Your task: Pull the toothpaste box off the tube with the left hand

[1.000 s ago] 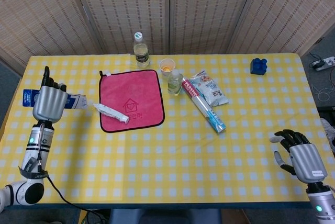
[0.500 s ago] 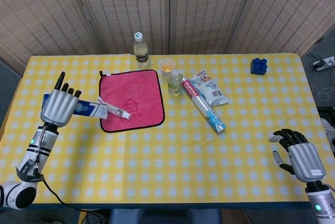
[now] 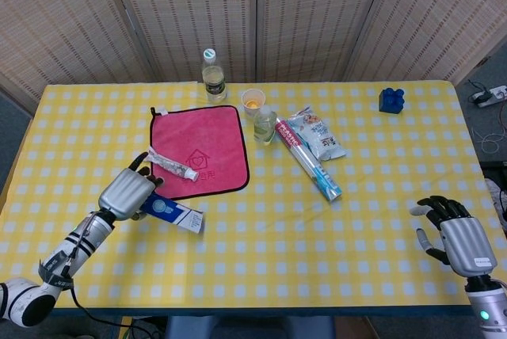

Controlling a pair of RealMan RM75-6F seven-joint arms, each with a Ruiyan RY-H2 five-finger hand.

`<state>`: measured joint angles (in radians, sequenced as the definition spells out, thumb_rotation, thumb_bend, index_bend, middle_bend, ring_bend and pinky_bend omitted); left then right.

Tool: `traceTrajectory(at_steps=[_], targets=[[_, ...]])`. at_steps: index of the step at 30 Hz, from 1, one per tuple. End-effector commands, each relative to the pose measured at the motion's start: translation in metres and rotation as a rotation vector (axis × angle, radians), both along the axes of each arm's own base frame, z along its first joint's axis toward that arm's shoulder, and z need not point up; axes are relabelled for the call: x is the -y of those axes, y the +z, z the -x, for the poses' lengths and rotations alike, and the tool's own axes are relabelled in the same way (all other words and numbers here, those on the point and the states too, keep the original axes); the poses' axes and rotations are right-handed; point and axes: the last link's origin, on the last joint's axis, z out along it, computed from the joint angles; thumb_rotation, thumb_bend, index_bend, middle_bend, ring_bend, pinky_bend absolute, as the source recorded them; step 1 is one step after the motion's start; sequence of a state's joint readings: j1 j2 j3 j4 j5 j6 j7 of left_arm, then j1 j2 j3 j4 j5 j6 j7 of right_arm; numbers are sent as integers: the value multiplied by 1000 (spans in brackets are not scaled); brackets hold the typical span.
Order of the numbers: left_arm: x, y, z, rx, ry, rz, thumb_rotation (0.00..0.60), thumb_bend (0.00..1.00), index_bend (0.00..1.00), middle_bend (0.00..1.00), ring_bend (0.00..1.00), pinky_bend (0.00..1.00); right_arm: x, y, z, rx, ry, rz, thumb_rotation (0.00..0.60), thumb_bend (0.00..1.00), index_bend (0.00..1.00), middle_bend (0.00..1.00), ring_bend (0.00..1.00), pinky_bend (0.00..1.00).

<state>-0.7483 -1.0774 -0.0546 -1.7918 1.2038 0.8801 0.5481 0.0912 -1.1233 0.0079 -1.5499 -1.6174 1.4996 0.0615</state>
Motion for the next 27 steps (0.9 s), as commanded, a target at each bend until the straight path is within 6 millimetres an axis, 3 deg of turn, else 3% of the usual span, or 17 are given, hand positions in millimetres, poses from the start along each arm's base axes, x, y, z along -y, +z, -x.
traceTrajectory(at_steps=[1,4,6,12,17,27], targets=[[2,-6,6,-6,34,59,600,176,242,339,239,0,-1,0,1,1,0,1,600,390,367,286,185,221],[0,-2,7,1,39,38,600,172,26,70,96,0,-1,1,2,1,-3,4,600,389,367,286,185,221],[-1,2,7,17,39,9,600,171,0,8,36,0,-2,2,2,2,-4,5,600,389,367,286,185,221],[3,15,20,45,80,-72,600,171,0,0,5,0,-1,3,4,8,-6,7,600,389,367,286,185,221],[14,31,43,69,139,-199,600,171,0,0,5,0,0,5,7,1,-7,8,600,390,367,286,185,221],[66,49,101,99,251,-417,600,171,7,0,5,0,6,9,7,-4,9,10,600,389,367,285,185,221]])
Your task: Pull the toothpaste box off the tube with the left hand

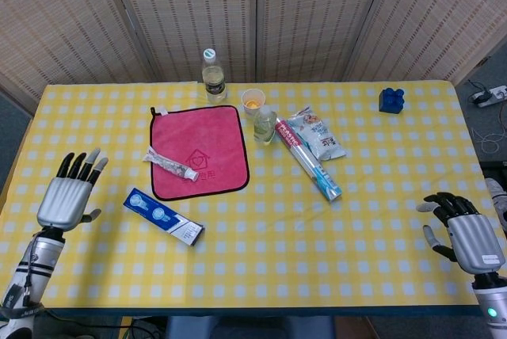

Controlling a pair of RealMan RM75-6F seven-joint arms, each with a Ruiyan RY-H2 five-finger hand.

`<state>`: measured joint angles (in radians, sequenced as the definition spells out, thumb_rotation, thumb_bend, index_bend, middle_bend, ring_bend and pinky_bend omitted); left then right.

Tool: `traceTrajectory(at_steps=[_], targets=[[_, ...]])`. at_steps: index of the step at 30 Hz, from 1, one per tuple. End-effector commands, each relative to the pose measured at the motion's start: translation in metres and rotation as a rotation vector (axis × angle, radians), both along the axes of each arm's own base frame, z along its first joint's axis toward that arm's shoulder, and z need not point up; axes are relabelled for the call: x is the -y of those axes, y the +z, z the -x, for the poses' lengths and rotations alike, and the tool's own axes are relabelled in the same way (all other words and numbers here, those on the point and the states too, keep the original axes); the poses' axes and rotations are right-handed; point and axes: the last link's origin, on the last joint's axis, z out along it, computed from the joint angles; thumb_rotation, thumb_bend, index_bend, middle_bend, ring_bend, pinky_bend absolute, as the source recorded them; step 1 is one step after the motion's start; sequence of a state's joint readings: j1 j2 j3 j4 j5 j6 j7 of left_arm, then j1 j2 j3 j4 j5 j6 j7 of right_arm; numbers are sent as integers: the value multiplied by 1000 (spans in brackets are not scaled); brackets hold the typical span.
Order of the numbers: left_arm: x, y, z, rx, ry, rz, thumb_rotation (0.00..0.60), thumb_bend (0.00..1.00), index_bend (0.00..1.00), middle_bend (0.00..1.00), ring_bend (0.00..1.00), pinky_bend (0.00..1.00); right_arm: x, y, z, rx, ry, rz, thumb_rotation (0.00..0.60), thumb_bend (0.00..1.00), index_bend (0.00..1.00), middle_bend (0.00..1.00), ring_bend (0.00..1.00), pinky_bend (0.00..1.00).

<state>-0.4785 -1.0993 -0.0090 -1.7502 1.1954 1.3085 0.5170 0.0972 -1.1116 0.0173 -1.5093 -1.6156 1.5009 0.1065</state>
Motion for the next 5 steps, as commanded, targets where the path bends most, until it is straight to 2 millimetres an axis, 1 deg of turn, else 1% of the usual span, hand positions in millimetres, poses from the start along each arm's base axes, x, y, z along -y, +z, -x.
traceTrajectory(at_steps=[1,5], targets=[[28,1,27,14,61,-41,600,171,12,1,5,0,1,0,0,5,4,-1,600,389,367,285,185,221],[52,2,45,34,102,-54,600,171,17,1,5,0,3,-2,0,3,7,-11,600,390,367,284,185,221]])
